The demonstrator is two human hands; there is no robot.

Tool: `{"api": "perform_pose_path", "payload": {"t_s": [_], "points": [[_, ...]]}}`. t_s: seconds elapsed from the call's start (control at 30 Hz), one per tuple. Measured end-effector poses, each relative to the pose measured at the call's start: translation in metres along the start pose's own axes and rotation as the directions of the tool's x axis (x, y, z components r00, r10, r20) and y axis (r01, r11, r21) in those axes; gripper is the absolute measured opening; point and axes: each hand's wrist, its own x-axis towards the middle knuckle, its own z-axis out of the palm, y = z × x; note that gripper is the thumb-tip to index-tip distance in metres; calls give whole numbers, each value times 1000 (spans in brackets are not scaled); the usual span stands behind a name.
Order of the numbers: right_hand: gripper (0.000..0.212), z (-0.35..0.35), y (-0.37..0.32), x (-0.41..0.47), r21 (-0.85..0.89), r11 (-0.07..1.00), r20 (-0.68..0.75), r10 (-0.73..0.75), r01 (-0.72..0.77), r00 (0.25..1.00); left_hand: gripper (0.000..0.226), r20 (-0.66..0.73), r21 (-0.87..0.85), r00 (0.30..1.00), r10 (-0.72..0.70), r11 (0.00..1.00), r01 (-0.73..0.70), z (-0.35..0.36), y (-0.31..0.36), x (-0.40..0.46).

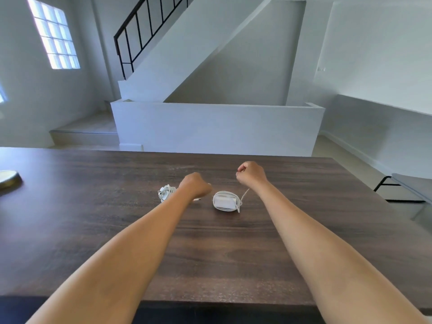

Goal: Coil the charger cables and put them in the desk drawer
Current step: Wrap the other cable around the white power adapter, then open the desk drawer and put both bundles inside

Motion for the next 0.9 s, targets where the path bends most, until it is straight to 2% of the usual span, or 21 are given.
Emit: {"api": "perform_pose_path", "payload": {"t_s": [0.13,0.3,0.4,0.67,0.9], "points": [[27,18,-23,-2,-130,983,32,-130,133,991,44,-96,96,995,-2,995,11,-26,-21,-3],[29,65,-72,-17,-142,946,172,-266,291,949,37,-162,183,983,-85,976,114,-59,-82,-23],[24,102,-108,-37,-87,926,285,-331,368,900,41,-227,172,956,-186,959,228,-77,-128,-49],[22,180,-201,-112,27,832,414,-514,554,751,47,-312,118,861,-403,882,456,-119,-241,-131],[20,241,-265,-197,112,779,479,-587,617,653,39,-320,114,814,-485,833,541,-147,-327,-208]]}}
